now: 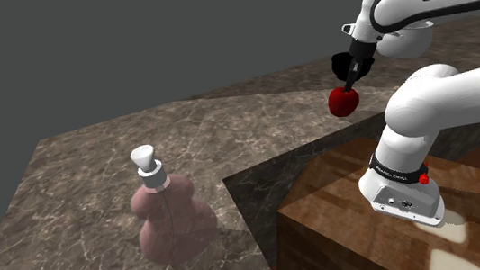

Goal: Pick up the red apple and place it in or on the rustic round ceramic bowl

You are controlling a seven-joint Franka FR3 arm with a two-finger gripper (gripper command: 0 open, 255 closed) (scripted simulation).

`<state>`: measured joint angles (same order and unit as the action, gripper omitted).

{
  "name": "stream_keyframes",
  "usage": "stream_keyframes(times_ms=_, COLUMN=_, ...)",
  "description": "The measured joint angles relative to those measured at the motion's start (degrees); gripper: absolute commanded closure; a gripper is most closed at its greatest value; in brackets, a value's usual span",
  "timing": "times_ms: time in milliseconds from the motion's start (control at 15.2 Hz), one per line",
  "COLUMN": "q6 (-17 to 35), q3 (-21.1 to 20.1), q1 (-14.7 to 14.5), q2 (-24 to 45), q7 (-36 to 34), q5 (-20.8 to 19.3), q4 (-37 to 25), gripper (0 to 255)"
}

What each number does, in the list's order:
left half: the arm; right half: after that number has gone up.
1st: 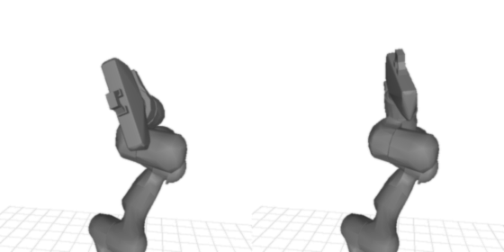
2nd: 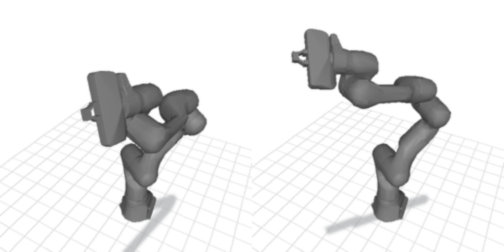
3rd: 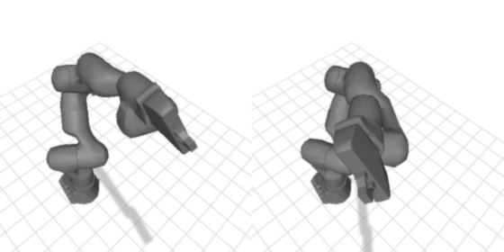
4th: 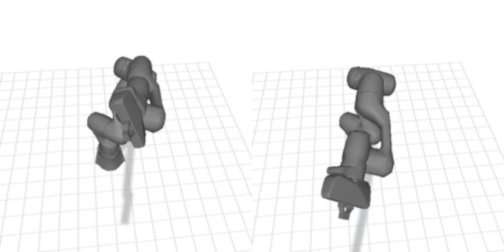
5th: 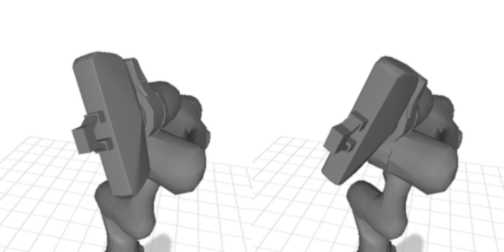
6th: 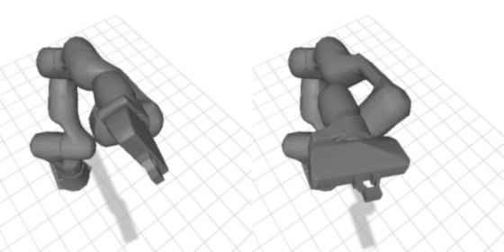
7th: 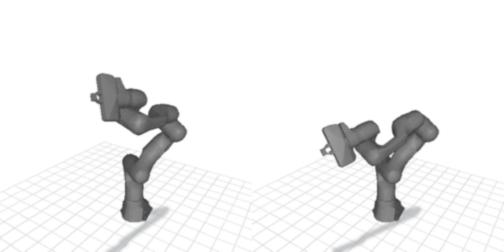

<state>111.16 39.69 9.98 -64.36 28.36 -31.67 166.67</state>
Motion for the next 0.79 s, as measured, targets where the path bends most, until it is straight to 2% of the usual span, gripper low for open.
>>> stream_keyframes(times_ms=528, q6=0.0, q3=0.0, q1=0.0, q2=0.0, q7=0.0, q5=0.0, q4=0.0, gripper=255)
stream_keyframes(times_ms=792, q6=-2.3, q3=-1.5, q1=-0.6, q2=-0.6, q7=-0.1, q5=1.4, q4=-1.8, gripper=255)
